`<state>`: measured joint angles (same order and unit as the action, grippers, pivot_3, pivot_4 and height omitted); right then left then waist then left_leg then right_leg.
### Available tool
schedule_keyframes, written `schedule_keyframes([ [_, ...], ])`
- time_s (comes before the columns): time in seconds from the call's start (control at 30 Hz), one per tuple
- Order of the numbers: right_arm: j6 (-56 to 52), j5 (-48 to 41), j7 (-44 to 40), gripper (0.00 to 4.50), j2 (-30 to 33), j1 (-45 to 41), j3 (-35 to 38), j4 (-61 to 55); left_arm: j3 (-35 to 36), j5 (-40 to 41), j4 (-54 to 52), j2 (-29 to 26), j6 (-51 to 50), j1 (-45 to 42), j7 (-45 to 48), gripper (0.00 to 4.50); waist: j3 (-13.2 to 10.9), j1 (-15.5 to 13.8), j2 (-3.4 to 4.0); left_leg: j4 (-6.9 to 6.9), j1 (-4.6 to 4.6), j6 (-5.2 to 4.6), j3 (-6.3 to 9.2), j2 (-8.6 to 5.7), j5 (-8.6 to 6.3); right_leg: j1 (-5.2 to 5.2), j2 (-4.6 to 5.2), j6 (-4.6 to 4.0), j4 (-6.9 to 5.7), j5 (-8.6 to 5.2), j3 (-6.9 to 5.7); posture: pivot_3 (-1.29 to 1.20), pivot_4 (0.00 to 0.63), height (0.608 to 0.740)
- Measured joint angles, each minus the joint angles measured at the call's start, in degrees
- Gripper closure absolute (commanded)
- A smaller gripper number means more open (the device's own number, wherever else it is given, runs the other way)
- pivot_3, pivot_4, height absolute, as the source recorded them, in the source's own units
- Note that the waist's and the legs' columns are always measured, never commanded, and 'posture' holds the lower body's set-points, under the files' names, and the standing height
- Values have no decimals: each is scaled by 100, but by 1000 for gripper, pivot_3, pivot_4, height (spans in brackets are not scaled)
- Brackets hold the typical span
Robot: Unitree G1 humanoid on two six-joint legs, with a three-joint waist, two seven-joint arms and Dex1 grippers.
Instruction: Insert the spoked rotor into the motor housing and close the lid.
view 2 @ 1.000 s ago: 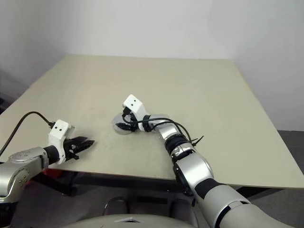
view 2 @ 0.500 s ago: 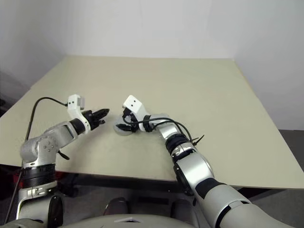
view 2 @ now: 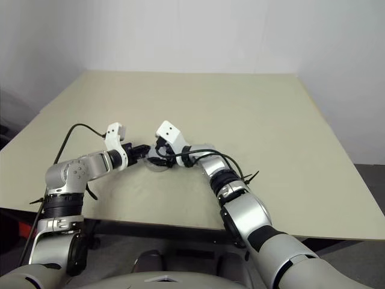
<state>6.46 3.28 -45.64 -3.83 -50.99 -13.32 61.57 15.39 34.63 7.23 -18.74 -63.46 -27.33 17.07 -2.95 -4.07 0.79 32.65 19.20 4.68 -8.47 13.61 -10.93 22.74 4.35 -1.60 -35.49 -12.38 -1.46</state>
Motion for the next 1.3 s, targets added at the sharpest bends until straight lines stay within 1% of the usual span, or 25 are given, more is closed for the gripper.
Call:
schedule_keyframes([
  [0.2,-153,-26,-65,1336,19,-15,35,-95,166,195,-37,-66,-357,55,148,4471,-2,-3,3,-15,2,0,0,-3,0,1,1,0,15,0,-1,0,0,740],
  [0.27,-253,-73,-189,596,62,-18,78,-163,170,219,-89,-66,-419,67,158,4500,-2,-15,3,-22,10,0,0,-4,0,0,1,0,31,0,-2,0,0,740],
  [0.33,-317,-71,-312,13,163,-21,87,-226,173,249,-123,-66,-451,77,181,4500,-2,-24,2,-25,23,0,0,-3,0,-1,0,-1,50,1,-4,0,0,740],
  [0.4,-340,-62,-453,13,247,-13,72,-321,175,263,-151,-66,-456,79,203,4500,-1,-22,1,-26,34,0,-1,-2,1,1,0,-8,59,5,-5,0,0,740],
  [0.47,-383,-55,-604,13,266,0,20,-459,185,285,-173,-66,-456,79,215,4500,-1,-18,1,-26,48,0,-1,1,1,11,0,-37,62,23,-10,0,0,740],
  [0.6,-652,-132,-815,13,292,7,31,-713,197,314,-254,-66,-459,89,266,4500,0,-16,0,-33,84,0,-1,6,2,41,-3,-29,73,17,-20,0,0,740],
  [0.73,-1352,-576,-843,13,319,-48,453,-1023,211,356,-334,-64,-474,138,318,4500,-7,-11,-5,-33,89,0,-4,5,2,44,-2,-28,77,17,-20,0,0,740],
  [0.87,-2003,-966,-785,13,423,-346,881,-1257,222,354,-349,-65,-474,155,323,4500,-7,-2,-6,-33,85,-2,-5,7,1,44,-2,-28,76,16,-20,0,0,740],
  [1.0,-2958,-1378,-679,13,575,-640,1284,-1404,224,356,-356,-65,-474,164,359,4500,-7,-5,-6,-33,85,9,-6,5,7,44,-2,-28,77,16,-19,0,0,740],
  [1.13,-4046,-1509,-569,13,847,-678,1410,-1329,221,362,-374,-61,-474,178,382,4500,-7,-18,-6,-33,88,14,-6,4,10,43,-1,-27,78,16,-19,0,0,740],
  [1.3,-5571,-1713,-861,13,1369,-654,1470,-1273,218,363,-402,-60,-473,205,394,4500,-8,-40,-7,-32,86,16,-6,5,11,43,-2,-27,77,16,-19,0,0,740],
])
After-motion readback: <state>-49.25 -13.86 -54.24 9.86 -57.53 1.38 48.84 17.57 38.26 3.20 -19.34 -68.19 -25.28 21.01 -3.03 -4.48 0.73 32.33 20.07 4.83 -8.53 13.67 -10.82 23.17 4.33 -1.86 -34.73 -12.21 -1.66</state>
